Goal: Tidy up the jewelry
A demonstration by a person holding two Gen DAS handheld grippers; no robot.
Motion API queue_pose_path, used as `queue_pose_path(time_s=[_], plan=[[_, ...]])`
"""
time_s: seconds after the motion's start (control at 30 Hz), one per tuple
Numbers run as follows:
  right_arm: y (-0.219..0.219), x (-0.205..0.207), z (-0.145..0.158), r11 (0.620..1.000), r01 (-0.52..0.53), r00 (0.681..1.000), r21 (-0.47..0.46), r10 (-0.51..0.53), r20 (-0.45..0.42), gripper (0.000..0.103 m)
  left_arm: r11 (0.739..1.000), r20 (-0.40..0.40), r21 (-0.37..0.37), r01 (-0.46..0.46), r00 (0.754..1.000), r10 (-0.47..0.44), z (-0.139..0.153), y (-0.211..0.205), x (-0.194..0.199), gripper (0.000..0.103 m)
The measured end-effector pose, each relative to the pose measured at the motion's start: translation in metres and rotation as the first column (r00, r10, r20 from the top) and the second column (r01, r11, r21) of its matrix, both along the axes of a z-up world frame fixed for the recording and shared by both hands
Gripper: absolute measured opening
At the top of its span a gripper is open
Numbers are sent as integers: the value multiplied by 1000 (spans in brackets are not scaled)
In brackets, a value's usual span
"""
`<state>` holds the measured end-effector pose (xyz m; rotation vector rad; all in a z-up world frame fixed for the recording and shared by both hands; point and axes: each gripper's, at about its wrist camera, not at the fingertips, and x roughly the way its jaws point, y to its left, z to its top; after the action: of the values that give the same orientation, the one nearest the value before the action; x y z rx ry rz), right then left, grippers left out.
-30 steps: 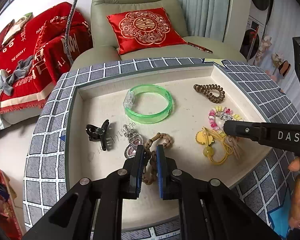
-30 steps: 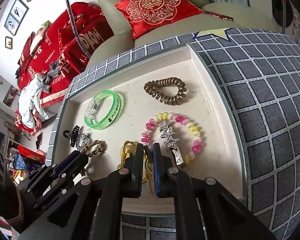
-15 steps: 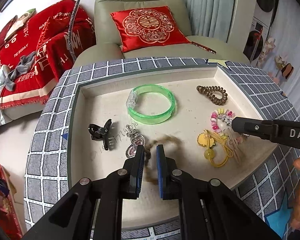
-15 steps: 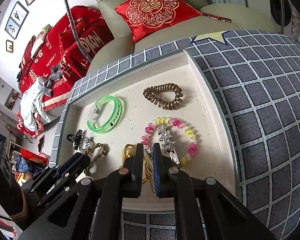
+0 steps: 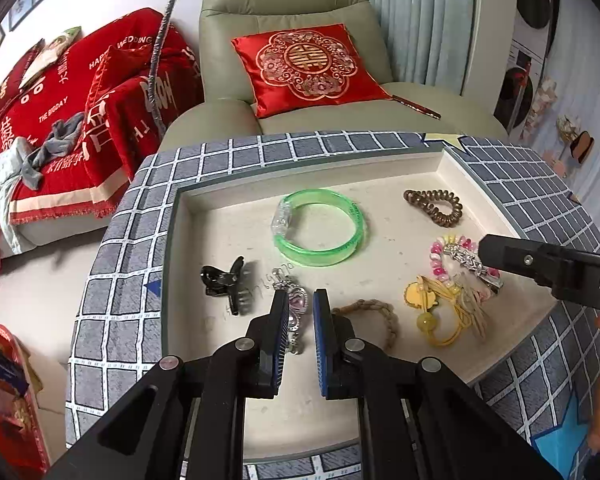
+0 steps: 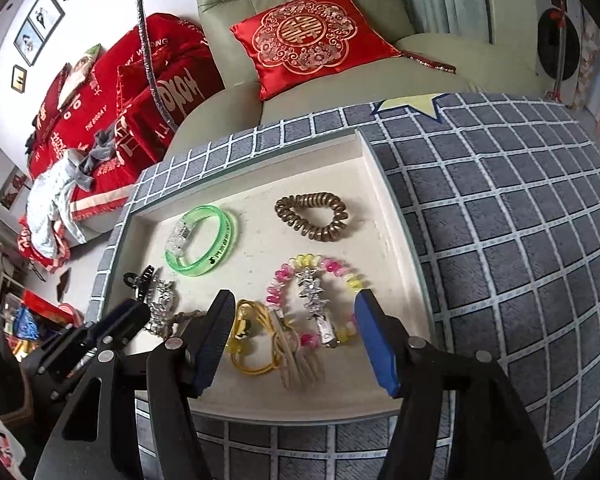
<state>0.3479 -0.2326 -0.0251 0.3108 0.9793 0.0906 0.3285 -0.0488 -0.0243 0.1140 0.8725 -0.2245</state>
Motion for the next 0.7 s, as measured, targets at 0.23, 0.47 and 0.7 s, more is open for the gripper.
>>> queue_pose_path(time_s=[0.23, 0.47, 0.7], plan=[[-3, -1, 4, 1000, 7, 1000, -14, -6, 5, 66, 999, 8, 5, -38, 999, 38, 0, 8, 1, 103], [-3, 0, 2, 1000, 7, 1000, -24, -7, -5, 66, 998, 54, 14, -58, 997, 58, 7, 14, -1, 103], [7, 0, 1, 996, -22, 1000, -92, 21, -7, 67, 997, 41, 35, -64, 997, 63, 4, 17, -2, 103]])
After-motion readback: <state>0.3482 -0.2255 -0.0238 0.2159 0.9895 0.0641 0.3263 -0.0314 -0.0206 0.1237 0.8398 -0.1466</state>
